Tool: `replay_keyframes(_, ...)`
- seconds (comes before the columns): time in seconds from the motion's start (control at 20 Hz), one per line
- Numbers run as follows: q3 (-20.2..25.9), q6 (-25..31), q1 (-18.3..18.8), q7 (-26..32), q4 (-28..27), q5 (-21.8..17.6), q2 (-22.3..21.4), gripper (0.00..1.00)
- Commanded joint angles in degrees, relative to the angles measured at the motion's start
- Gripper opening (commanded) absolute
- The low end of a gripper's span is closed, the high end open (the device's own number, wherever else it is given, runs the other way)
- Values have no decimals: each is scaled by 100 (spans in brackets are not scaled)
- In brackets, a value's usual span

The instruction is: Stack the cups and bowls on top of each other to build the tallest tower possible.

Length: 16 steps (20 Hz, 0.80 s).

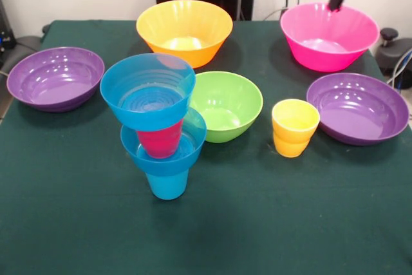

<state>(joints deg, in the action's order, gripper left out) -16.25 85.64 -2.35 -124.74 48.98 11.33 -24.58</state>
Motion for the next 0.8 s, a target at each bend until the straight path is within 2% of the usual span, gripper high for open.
replay_keyframes(0.05, 224, -997, -271, -1193, 1821, 153, -379, 100)
replay_keyframes(0.45, 195, -1731, -433, -1271, 2379, 256, -422, 100)
replay_keyframes(0.8, 275, -2783, -435, -1265, 2769, 301, -298, 100)
